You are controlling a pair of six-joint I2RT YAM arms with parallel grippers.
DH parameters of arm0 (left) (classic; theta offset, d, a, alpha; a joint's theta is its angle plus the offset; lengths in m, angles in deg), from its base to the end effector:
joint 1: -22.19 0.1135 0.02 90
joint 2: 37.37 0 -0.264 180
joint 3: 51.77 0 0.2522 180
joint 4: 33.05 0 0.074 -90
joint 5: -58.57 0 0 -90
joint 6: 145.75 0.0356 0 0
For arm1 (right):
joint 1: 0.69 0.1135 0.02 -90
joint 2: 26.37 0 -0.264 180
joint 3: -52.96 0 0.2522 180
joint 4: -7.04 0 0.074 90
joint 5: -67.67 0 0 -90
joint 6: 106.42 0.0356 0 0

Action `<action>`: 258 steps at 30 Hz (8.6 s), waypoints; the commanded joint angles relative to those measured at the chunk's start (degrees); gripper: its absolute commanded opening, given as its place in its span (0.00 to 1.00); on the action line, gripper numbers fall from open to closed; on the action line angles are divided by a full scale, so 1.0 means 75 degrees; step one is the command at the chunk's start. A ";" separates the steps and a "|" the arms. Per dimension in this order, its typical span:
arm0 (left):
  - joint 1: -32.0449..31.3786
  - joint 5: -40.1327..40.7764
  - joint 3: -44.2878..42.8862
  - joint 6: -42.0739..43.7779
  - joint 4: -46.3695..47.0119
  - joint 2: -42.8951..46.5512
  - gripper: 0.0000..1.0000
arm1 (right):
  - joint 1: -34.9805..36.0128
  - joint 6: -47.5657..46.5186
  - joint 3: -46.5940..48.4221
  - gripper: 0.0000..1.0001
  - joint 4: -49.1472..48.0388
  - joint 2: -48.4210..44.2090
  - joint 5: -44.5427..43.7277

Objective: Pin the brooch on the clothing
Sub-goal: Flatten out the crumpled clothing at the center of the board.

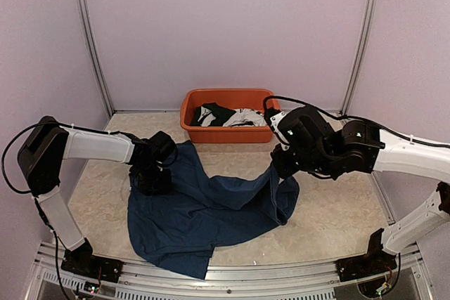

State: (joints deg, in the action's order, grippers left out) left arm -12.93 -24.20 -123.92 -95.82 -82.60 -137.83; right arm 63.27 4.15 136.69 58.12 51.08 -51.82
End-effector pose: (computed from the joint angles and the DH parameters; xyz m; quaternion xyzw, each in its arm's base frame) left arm 0.2586 -0.1764 0.1466 -0.0495 0.9912 -0.0147 0.1219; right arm 0.1421 0.2509 0.3248 -0.2392 0.8657 0.0761 0.4331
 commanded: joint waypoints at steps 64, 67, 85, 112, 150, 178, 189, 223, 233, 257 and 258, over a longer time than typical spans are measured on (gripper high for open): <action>0.0000 0.0187 0.0002 0.0304 -0.0965 0.0395 0.25 | 0.2180 0.1328 -0.0513 0.51 0.2511 0.2313 0.1078; 0.0006 0.0189 0.0055 0.0304 -0.0919 0.0388 0.25 | 0.2206 0.1325 -0.0369 0.42 0.2764 0.2475 0.1164; -0.0023 0.0126 0.0155 0.0258 -0.0724 0.0270 0.25 | 0.2362 0.1826 -0.0069 0.36 0.2847 0.2161 0.1680; -0.0101 0.0051 0.0391 0.0211 -0.0490 0.0273 0.24 | 0.2323 0.2873 -0.0618 0.25 0.1917 0.2331 0.1999; -0.0193 0.0089 0.0261 0.0240 -0.0522 0.0108 0.24 | 0.2441 0.3040 -0.0734 0.00 0.2346 0.2476 0.2121; -0.0231 0.0817 -0.0142 0.0420 -0.0797 -0.0657 0.16 | -0.2494 0.0077 0.3055 0.00 0.3116 0.3454 -0.3517; -0.0119 0.2165 -0.1002 0.0525 -0.1432 -0.1259 0.08 | -0.3843 -0.2177 0.4345 0.00 0.1367 0.5657 -0.4011; -0.2658 0.2301 -0.1391 -0.0213 -0.2303 0.0047 0.89 | -0.2283 0.3046 -0.3462 0.67 -0.0520 -0.1631 0.1536; -0.2891 0.2053 -0.1176 -0.0217 -0.1818 -0.0292 0.86 | -0.2394 0.3353 -0.4129 0.55 -0.1884 -0.0407 0.1242; -0.2989 0.2292 -0.0937 0.0105 -0.1628 -0.0420 0.80 | -0.3115 0.2985 -0.4262 0.14 -0.4115 0.1331 0.1456; -0.2973 0.2310 -0.0944 0.0140 -0.1627 -0.0412 0.80 | -0.3119 0.3003 -0.4286 0.07 -0.4165 0.1360 0.1508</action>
State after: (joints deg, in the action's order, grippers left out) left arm -35.18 -8.31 -130.69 -96.13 -95.39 -139.78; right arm 40.69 26.93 105.07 29.60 59.32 -42.09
